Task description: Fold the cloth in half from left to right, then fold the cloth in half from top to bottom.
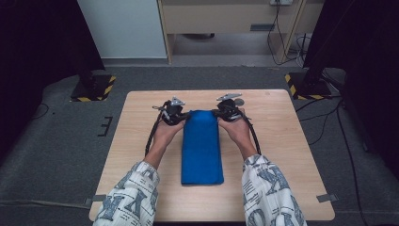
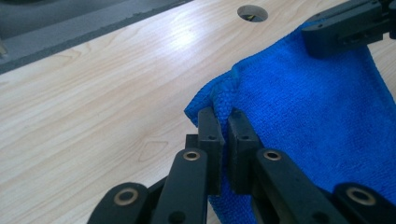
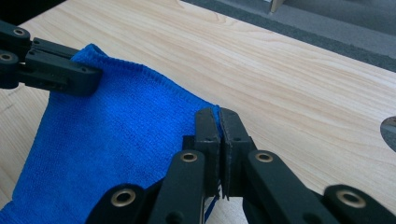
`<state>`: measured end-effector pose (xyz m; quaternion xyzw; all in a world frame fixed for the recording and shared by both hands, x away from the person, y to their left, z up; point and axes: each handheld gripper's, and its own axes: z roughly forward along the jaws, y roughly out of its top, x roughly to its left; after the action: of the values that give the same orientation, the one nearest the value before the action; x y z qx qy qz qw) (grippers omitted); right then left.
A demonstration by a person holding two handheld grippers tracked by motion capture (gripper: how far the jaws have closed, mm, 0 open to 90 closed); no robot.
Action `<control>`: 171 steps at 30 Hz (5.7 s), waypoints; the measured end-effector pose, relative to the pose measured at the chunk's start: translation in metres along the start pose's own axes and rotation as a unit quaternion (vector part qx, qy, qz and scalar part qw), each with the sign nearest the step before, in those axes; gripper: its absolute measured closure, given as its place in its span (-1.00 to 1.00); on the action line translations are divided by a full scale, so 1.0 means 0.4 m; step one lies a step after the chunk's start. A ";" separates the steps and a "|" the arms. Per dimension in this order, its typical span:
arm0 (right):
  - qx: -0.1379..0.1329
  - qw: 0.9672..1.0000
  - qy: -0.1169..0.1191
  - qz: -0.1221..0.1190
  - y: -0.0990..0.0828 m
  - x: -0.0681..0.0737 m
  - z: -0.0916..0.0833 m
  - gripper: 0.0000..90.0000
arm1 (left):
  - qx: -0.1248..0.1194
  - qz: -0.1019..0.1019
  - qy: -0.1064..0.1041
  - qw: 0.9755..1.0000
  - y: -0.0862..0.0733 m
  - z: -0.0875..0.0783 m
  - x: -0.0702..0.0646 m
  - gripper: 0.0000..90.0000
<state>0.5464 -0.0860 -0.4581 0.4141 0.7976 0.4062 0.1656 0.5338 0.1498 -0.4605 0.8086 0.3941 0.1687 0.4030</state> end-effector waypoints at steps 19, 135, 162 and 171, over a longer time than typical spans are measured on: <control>-0.015 1.000 -0.001 0.000 0.010 -0.004 -0.033 0.96 | -0.009 0.013 -0.003 1.000 0.025 -0.023 -0.015 0.92; -0.003 0.997 0.069 -0.047 -0.249 0.134 -0.174 0.29 | 0.002 0.074 -0.114 0.991 -0.324 -0.185 -0.223 0.49; -0.020 0.992 0.113 -0.058 -0.288 0.174 -0.274 0.31 | -0.024 0.072 -0.135 0.988 -0.351 -0.254 -0.226 0.24; 0.012 0.994 0.091 -0.059 -0.268 0.170 -0.192 0.29 | -0.026 0.063 -0.149 0.987 -0.366 -0.285 -0.228 0.26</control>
<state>0.4029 -0.1061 -0.4899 0.3295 0.8372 0.4219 0.1116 0.3355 0.1918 -0.5007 0.8374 0.2733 0.0817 0.4662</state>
